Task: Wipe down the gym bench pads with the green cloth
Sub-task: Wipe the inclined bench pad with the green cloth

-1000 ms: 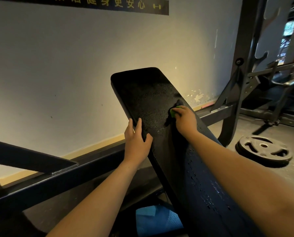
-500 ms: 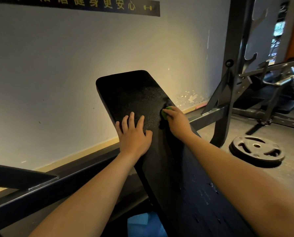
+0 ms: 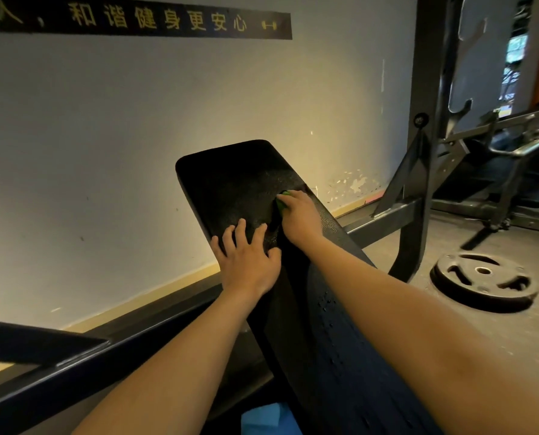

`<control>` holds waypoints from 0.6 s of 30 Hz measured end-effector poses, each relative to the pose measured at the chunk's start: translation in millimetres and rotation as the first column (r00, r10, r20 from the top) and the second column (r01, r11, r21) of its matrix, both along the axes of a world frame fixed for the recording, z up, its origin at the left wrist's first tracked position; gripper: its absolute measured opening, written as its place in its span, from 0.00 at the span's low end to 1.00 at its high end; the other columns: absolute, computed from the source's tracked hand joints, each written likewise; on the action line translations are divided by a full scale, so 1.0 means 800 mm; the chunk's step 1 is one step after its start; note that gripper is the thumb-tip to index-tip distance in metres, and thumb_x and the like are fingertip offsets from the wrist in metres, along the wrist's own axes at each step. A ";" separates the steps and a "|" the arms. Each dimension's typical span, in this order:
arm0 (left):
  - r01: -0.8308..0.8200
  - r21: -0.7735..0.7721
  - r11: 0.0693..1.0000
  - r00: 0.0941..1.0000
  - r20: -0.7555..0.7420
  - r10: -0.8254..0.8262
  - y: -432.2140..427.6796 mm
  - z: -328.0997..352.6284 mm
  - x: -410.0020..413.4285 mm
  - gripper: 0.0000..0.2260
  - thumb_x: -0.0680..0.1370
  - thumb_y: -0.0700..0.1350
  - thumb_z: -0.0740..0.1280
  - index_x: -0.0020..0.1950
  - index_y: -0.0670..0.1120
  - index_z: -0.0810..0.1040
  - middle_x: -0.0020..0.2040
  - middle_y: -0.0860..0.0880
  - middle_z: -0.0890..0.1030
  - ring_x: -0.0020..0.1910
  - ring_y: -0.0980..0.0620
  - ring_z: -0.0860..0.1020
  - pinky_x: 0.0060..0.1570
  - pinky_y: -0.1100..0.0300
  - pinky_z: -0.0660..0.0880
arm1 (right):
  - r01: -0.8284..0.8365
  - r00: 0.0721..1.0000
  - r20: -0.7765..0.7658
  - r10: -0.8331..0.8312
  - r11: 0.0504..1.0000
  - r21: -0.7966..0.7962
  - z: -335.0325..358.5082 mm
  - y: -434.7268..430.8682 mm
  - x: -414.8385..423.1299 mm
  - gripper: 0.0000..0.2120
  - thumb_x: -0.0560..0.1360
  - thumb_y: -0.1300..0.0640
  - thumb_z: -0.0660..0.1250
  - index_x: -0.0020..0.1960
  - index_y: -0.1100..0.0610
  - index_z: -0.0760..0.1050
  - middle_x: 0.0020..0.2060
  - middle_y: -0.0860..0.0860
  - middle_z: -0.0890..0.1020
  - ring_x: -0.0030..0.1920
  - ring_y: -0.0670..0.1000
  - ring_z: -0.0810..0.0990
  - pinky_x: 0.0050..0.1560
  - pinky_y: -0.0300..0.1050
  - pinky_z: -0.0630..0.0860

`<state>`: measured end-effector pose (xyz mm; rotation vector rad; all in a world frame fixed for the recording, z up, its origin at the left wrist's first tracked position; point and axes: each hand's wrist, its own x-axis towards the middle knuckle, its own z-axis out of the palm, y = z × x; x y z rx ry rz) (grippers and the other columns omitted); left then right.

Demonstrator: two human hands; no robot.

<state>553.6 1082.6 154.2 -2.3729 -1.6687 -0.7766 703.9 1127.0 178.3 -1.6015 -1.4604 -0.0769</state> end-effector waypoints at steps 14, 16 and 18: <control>-0.007 0.035 0.999 1.000 -0.017 0.007 0.011 -0.006 0.003 0.25 0.80 0.60 0.54 0.78 0.62 0.58 0.80 0.46 0.54 0.78 0.42 0.47 0.76 0.38 0.41 | 0.230 0.947 -0.222 -0.232 0.973 -0.037 -0.009 -0.018 0.028 0.21 0.75 0.66 0.62 0.68 0.59 0.74 0.65 0.56 0.73 0.67 0.58 0.68 0.65 0.53 0.69; -0.008 0.033 0.999 1.000 -0.015 0.009 0.010 -0.005 0.004 0.25 0.80 0.60 0.53 0.78 0.62 0.58 0.80 0.46 0.53 0.78 0.42 0.47 0.76 0.38 0.41 | 0.154 0.973 -0.172 -0.155 0.988 -0.016 0.001 0.000 0.022 0.25 0.75 0.67 0.61 0.72 0.60 0.71 0.69 0.56 0.71 0.71 0.57 0.65 0.71 0.50 0.64; -0.012 0.034 0.999 1.000 -0.011 0.012 0.010 -0.004 0.004 0.25 0.80 0.60 0.53 0.78 0.62 0.58 0.81 0.47 0.53 0.79 0.43 0.47 0.76 0.38 0.41 | 0.070 0.994 -0.086 -0.072 0.997 -0.024 0.009 0.014 0.018 0.26 0.75 0.67 0.61 0.73 0.59 0.70 0.71 0.57 0.69 0.73 0.56 0.63 0.74 0.50 0.60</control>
